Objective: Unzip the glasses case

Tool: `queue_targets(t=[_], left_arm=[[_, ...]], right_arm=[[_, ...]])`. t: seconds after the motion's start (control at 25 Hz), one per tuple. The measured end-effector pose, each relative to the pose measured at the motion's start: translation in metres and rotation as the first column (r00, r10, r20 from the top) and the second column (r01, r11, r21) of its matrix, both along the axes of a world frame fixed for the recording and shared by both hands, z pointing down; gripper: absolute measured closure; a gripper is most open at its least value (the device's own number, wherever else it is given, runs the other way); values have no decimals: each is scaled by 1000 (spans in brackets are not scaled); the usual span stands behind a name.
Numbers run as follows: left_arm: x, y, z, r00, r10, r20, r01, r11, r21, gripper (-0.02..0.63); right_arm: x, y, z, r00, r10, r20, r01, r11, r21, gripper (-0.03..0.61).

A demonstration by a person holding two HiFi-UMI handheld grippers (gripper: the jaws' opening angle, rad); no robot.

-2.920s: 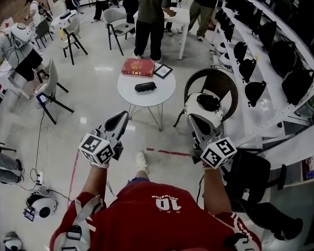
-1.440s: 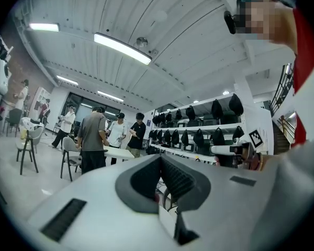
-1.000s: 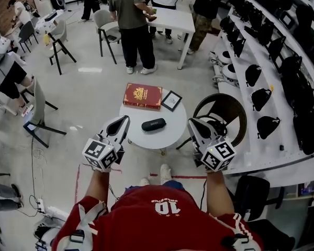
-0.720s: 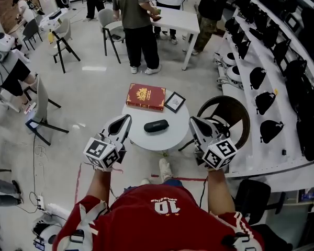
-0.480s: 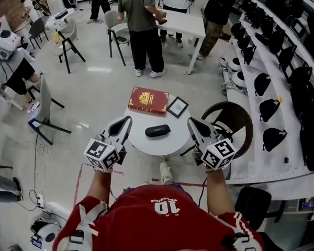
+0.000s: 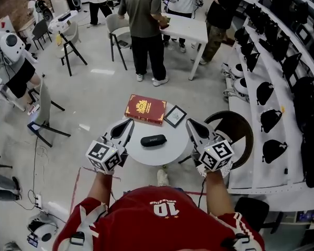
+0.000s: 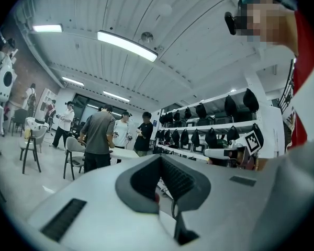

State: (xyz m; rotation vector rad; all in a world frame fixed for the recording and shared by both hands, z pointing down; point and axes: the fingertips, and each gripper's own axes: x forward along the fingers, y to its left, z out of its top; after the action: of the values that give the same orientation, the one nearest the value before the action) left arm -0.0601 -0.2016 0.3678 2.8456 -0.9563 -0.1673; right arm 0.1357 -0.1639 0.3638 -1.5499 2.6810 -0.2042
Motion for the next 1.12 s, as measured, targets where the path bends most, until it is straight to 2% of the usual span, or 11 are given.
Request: queue_targets(t=[0.28, 0.36, 0.68, 1.12], left_arm=[[16, -13, 0, 1000, -9, 3, 9, 1000, -3, 606], [20, -15, 0, 1000, -11, 4, 11, 1000, 0, 606], [29, -20, 4, 1000, -27, 3, 27, 1000, -1, 606], [39, -37, 11, 998, -53, 34, 53, 999, -4, 606]], right_arm=[[9, -14, -1, 999, -51, -6, 51, 999, 10, 554], [11, -16, 0, 998, -67, -10, 67, 998, 10, 515], [14, -25, 7, 992, -123, -25, 123, 992, 5, 436], [13, -57, 36, 976, -211, -62, 206, 975, -79, 348]])
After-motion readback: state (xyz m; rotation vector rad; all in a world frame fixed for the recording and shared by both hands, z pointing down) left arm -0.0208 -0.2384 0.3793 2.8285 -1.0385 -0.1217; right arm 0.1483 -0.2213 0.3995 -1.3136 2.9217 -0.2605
